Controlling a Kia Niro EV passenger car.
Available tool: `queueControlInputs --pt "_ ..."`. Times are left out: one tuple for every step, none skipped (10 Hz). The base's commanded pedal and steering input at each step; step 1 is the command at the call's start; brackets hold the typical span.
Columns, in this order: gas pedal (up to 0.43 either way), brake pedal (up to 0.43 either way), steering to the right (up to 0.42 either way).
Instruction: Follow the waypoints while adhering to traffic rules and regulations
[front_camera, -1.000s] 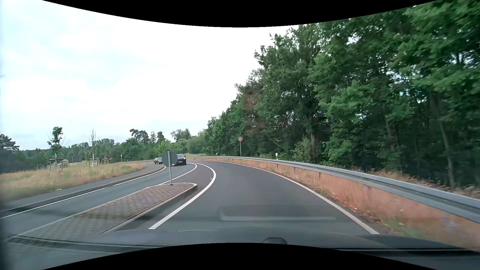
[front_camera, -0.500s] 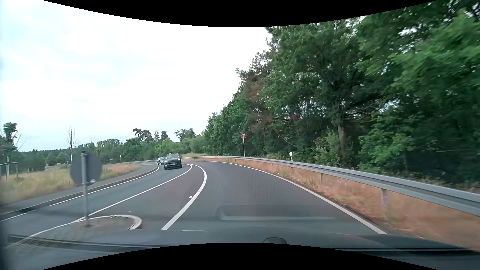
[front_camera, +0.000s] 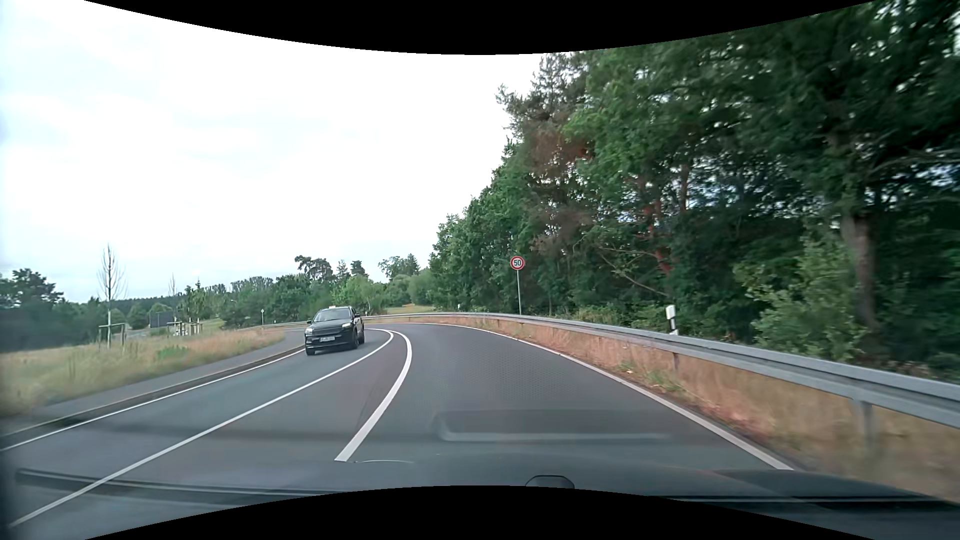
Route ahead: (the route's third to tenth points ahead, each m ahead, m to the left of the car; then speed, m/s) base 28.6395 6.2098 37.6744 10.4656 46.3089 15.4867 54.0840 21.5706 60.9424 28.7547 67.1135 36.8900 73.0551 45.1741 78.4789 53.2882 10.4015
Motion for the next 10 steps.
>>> queueControlInputs --pt "0.220 0.000 -0.069" --pt "0.220 0.000 -0.069" --pt "0.220 0.000 -0.067" --pt "0.220 0.000 -0.066" --pt "0.220 0.000 -0.063" --pt "0.220 0.000 -0.062" --pt "0.220 0.000 -0.062" --pt "0.220 0.000 -0.062" --pt "0.209 0.000 -0.063" --pt "0.209 0.000 -0.064"
